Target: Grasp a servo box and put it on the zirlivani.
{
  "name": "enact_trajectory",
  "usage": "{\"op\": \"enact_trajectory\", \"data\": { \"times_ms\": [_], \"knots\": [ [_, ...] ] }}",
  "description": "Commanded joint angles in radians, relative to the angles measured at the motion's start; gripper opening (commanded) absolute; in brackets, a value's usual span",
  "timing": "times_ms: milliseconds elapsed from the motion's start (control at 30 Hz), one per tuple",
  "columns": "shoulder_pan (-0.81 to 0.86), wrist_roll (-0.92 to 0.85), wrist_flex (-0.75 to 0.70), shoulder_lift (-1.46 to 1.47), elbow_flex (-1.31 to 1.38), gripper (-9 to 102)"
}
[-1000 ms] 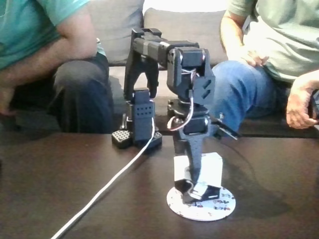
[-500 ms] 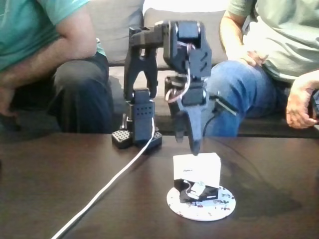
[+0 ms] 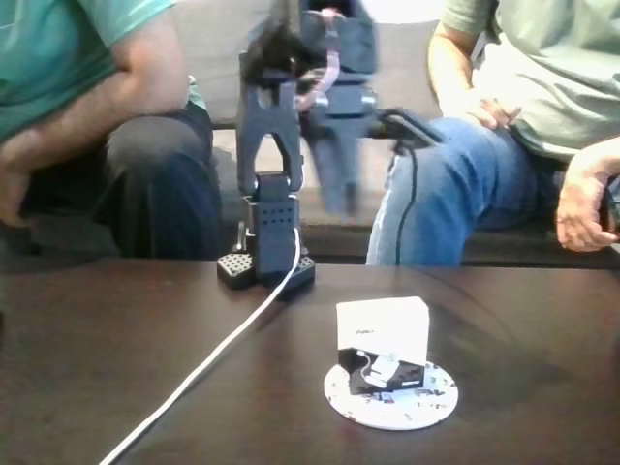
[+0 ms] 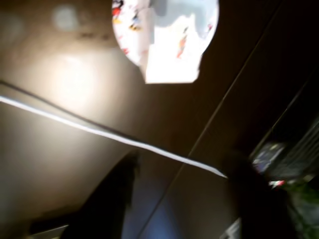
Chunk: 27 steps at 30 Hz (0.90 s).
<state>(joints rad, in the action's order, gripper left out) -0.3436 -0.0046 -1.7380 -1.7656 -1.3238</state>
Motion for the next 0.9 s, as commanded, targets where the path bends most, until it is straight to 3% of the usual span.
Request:
{"op": "enact_trajectory", "data": {
  "times_ms": [0,200,433,533,767,867],
  "knots": [
    [0.084,-0.006,-0.064,-0.14,-0.107,6],
    [0.281,-0.094,-0.04,-0.288,-0.39,2],
    [0.405,-0.183,0.164,-0.425,-0.71,0],
    [0.417,-0.221,0.296,-0.44,-0.87,0],
    [0.333,-0.218,0.782,-0.445,-1.256,0],
    [0.258,-0.175,0.847,-0.497,-1.305,0]
  ]
}}
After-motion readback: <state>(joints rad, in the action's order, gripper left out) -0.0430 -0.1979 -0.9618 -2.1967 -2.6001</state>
